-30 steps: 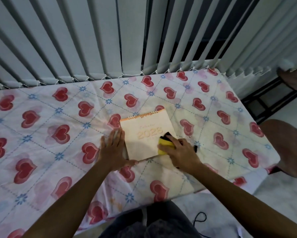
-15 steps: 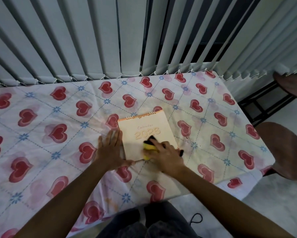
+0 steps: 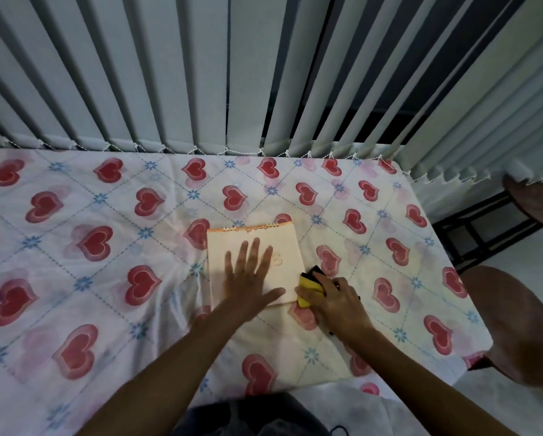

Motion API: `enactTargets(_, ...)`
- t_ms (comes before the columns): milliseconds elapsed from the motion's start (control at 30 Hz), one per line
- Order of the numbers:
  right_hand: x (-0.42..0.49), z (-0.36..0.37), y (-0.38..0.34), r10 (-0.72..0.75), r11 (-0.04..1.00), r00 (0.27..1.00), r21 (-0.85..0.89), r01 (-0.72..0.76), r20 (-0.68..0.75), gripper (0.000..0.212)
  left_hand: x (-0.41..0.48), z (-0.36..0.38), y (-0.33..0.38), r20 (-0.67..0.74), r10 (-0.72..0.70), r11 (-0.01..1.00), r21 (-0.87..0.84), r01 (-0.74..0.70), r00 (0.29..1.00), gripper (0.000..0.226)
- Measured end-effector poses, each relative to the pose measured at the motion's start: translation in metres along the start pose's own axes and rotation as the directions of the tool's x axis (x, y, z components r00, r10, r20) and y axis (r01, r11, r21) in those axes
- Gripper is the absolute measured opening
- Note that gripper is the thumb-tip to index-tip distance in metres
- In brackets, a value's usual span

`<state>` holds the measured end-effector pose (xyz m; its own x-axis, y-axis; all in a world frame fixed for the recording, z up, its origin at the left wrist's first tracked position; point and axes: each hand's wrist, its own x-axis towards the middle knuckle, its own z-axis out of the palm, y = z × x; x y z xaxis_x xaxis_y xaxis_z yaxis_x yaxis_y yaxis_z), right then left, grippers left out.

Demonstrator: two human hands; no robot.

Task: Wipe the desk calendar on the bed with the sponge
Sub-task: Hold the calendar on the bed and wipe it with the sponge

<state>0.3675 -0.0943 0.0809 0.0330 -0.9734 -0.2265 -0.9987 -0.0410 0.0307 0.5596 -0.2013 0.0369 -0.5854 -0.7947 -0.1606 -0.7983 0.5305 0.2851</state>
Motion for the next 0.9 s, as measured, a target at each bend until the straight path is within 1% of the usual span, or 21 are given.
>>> enactTargets(67,0.003,-0.002,0.002,-0.031,1.0,0.999,-0.002,0.031,-0.026,0.052,0.008,0.007,0.007,0.04,-0.065,0.998,0.0,0.065,0.997,0.096)
enactTargets(133,0.014,-0.002,0.009,-0.065,0.998,0.997,-0.019,0.065,-0.045,0.056,0.011,0.014,0.008,0.075,-0.093,0.996,-0.001,0.093,0.993,0.099)
enactTargets(200,0.034,-0.004,0.017,-0.078,0.997,0.996,0.004,0.078,-0.049,0.053,0.012,0.016,0.007,0.092,-0.102,0.995,0.005,0.102,0.991,0.098)
enactTargets(267,0.067,-0.007,0.025,-0.059,0.998,0.996,0.016,0.06,-0.074,0.051,0.012,0.016,0.007,0.105,-0.107,0.994,0.023,0.105,0.989,0.097)
enactTargets(367,0.123,-0.012,0.033,-0.041,0.997,0.998,-0.062,0.038,-0.056,0.058,0.013,0.018,0.009,0.086,-0.122,0.991,0.057,0.117,0.989,0.096)
enactTargets(467,0.15,-0.014,0.032,-0.044,0.991,0.997,-0.128,0.036,-0.062,0.058,0.012,0.019,0.008,0.063,-0.127,0.988,0.097,0.121,0.99,0.097)
enactTargets(600,0.114,-0.001,0.035,-0.097,0.994,0.99,-0.065,0.09,-0.104,0.054,0.013,0.021,0.007,0.072,-0.135,0.979,0.166,0.121,0.988,0.097)
enactTargets(700,0.058,0.009,0.036,-0.152,0.988,0.984,0.011,0.153,-0.091,0.061,0.013,0.024,0.006,0.081,-0.142,0.979,0.161,0.127,0.987,0.097)
enactTargets(767,0.027,0.01,0.038,-0.197,0.98,0.975,-0.01,0.197,-0.104,0.064,0.012,0.023,0.006,0.082,-0.138,0.98,0.154,0.124,0.987,0.097)
enactTargets(833,0.013,0.008,0.041,-0.238,0.97,0.967,-0.063,0.233,-0.092,0.059,0.01,0.02,0.009,0.092,-0.134,0.979,0.169,0.117,0.987,0.097)
enactTargets(867,0.014,0.003,0.043,-0.249,0.968,0.965,-0.042,0.246,-0.081,0.054,0.008,0.018,0.01,0.076,-0.14,0.978,0.167,0.126,0.987,0.097)
enactTargets(900,0.02,-0.004,0.043,-0.239,0.97,0.966,0.008,0.241,-0.099,0.049,0.006,0.015,0.011,0.041,-0.159,0.978,0.142,0.151,0.986,0.096)
